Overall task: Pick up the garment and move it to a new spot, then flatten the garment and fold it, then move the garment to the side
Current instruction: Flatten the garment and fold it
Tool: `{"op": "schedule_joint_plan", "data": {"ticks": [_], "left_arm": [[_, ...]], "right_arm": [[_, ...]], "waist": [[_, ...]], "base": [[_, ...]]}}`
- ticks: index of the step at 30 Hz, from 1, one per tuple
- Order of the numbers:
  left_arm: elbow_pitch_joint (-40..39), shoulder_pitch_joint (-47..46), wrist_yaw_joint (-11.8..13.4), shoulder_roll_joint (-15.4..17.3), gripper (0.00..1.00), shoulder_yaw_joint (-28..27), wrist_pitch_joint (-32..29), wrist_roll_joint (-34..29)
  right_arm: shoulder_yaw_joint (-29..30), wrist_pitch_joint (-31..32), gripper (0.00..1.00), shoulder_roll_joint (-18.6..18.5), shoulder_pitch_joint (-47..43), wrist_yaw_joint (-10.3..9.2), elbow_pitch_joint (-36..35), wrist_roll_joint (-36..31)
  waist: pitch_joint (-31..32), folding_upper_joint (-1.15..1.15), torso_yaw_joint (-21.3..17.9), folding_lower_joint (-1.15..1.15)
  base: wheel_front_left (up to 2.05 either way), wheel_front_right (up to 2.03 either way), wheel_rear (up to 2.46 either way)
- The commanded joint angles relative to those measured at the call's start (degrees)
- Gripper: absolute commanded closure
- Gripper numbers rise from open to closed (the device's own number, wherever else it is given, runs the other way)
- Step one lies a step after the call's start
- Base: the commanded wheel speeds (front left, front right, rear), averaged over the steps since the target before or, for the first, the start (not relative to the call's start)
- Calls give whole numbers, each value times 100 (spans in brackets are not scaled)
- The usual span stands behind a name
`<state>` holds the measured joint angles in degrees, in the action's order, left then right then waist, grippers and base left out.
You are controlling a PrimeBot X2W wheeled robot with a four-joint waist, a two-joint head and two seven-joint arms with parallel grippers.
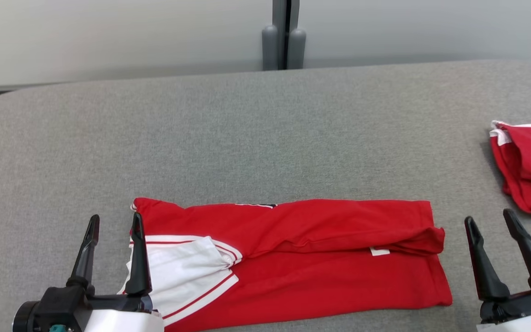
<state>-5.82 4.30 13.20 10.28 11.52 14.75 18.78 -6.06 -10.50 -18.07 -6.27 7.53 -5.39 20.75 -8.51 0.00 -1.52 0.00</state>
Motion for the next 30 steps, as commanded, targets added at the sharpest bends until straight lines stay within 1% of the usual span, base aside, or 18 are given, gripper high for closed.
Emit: {"op": "schedule_joint_plan", "data": {"ticks": [1, 7, 12, 22, 26, 30], "left_arm": [[-13, 63, -12, 75, 0, 1, 36, -80], [65, 275, -21, 177, 0, 74, -47, -135], [132, 343, -21, 254, 0, 84, -188, -93], [154, 328, 10, 262, 0, 93, -245, -12], [122, 275, 35, 259, 0, 130, -262, -33], [46, 108, 41, 230, 0, 209, -291, -114]], "right_arm": [[61, 83, 0, 35, -136, -8, -39, -64], [165, 252, 0, 160, -371, -8, -71, -140], [233, 329, 0, 211, -455, -9, -104, -138], [339, 377, 0, 274, -494, -9, -83, -174], [426, 412, 0, 277, -471, -9, 42, -121], [516, 459, 0, 208, -301, -9, 314, -84]], "waist": [[191, 0, -88, 0], [451, 0, -175, 0], [482, 0, -186, 0], [526, 0, -157, 0], [493, 0, -110, 0], [317, 0, -5, 0]], "base": [[0, 0, 0], [0, 0, 0], [0, 0, 0], [0, 0, 0], [0, 0, 0], [0, 0, 0]]}}
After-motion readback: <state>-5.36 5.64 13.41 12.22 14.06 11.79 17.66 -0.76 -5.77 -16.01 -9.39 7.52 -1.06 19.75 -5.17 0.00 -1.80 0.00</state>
